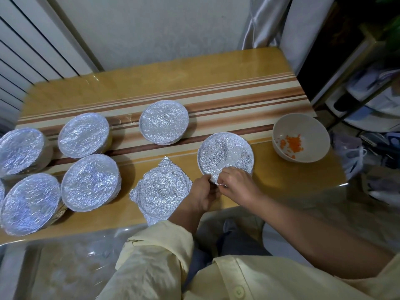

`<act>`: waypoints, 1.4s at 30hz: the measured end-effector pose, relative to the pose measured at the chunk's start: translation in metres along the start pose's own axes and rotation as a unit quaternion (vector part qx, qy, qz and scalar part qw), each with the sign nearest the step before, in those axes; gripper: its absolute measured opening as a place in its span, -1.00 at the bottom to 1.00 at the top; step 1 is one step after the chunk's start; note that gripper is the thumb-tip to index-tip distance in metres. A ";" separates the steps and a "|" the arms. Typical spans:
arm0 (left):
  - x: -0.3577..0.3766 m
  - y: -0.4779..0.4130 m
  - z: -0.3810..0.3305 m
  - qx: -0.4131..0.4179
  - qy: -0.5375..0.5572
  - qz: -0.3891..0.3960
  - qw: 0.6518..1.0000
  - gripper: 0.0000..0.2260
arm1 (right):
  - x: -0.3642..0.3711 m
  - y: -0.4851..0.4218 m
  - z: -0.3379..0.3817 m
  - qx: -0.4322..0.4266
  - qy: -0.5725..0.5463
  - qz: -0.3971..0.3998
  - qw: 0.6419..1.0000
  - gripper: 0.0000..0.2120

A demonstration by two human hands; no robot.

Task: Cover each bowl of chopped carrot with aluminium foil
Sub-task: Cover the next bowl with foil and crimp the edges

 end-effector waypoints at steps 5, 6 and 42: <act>-0.001 0.001 0.001 0.033 -0.038 -0.011 0.999 -0.69 | 0.001 0.000 0.000 0.006 -0.013 -0.012 1.000 -0.78; -0.002 0.001 0.003 0.040 -0.047 -0.019 0.998 -0.69 | 0.002 0.000 -0.001 0.008 -0.017 -0.013 1.000 -0.78; -0.010 0.004 -0.002 0.130 -0.103 -0.132 0.977 -0.85 | -0.002 -0.002 -0.008 0.015 -0.007 -0.013 1.000 -0.77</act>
Point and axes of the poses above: each hand's wrist, its own y-axis away from the middle knuckle, its own x-axis out of the palm, z = x × y, the point moved 4 cm from there along -y, towards the middle knuckle, and after that the axes turned 8 degrees about -z, right-handed, at the moved point
